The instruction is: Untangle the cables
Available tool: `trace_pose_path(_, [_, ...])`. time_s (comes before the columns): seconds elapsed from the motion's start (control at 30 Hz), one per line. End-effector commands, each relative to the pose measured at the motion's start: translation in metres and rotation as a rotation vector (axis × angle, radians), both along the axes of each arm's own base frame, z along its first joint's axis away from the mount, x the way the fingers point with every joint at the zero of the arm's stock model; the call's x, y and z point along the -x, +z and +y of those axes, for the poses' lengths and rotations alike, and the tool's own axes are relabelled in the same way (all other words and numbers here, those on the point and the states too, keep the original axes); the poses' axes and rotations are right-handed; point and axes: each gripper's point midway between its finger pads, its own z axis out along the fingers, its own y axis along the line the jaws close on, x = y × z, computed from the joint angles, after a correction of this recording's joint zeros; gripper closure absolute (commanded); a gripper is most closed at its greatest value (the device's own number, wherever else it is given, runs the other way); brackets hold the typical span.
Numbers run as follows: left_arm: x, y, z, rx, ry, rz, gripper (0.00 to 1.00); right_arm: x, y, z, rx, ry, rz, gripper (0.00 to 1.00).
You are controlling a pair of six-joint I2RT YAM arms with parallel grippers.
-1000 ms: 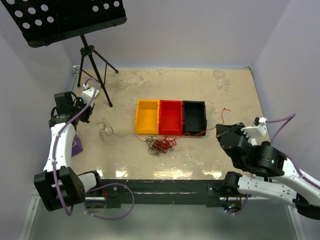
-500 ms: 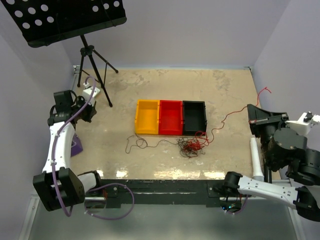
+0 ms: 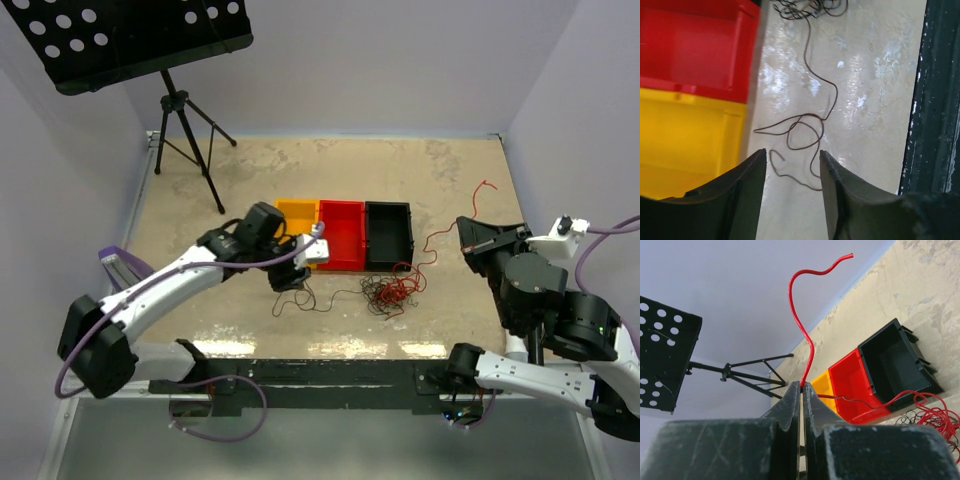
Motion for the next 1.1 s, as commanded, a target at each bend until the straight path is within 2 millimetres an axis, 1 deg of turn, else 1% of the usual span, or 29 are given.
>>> trace_pose_path(0.0, [0.008, -0.026, -0.034, -0.043, 0.003, 0.052, 0.45, -0.001, 0.002, 0.003, -0.011, 0.004, 0.001, 1.00])
trace_pose_path(0.13, [0.013, -0.038, -0.070, -0.045, -0.024, 0.102, 0.41, -0.001, -0.005, 0.003, 0.000, 0.002, 0.014, 1.00])
trace_pose_path(0.27, [0.015, -0.050, -0.100, -0.057, -0.052, 0.140, 0.41, -0.001, -0.009, 0.003, 0.012, 0.001, 0.021, 1.00])
trace_pose_path(0.33, [0.011, -0.052, -0.111, -0.057, -0.054, 0.159, 0.41, 0.000, -0.011, 0.003, 0.014, 0.002, 0.024, 1.00])
trace_pose_path(0.47, [0.002, -0.068, -0.122, -0.087, -0.037, 0.182, 0.41, 0.002, -0.013, 0.001, 0.013, 0.009, 0.028, 1.00])
trace_pose_path(0.53, [0.000, -0.080, -0.123, -0.115, -0.026, 0.204, 0.41, 0.003, -0.012, -0.003, 0.008, 0.007, 0.026, 1.00])
trace_pose_path(0.63, [0.001, -0.092, -0.124, -0.135, -0.021, 0.220, 0.42, 0.005, -0.012, -0.007, 0.004, 0.004, 0.023, 1.00])
trace_pose_path(0.73, [0.004, -0.098, -0.124, -0.144, -0.031, 0.234, 0.44, 0.006, -0.012, -0.011, 0.007, -0.003, 0.023, 1.00])
trace_pose_path(0.83, [0.009, -0.108, -0.122, -0.175, -0.052, 0.237, 0.54, 0.006, -0.011, -0.013, 0.011, -0.009, 0.022, 1.00])
trace_pose_path(0.9, [0.010, -0.115, -0.117, -0.203, -0.057, 0.232, 0.67, 0.007, -0.009, -0.014, 0.006, -0.011, 0.017, 1.00])
trace_pose_path(0.97, [0.010, -0.118, -0.111, -0.230, -0.060, 0.221, 0.84, 0.007, -0.007, -0.015, 0.002, -0.013, 0.015, 1.00])
trace_pose_path(1.0, [0.010, -0.119, -0.108, -0.243, -0.059, 0.215, 0.94, 0.007, -0.007, -0.016, 0.003, -0.016, 0.015, 1.00])
trace_pose_path(1.03, [0.009, -0.117, -0.104, -0.255, -0.060, 0.203, 1.00, 0.007, -0.006, -0.018, 0.004, -0.019, 0.014, 1.00])
trace_pose_path(1.07, [0.010, -0.113, -0.099, -0.258, -0.061, 0.188, 1.00, 0.007, -0.005, -0.019, 0.006, -0.023, 0.014, 1.00])
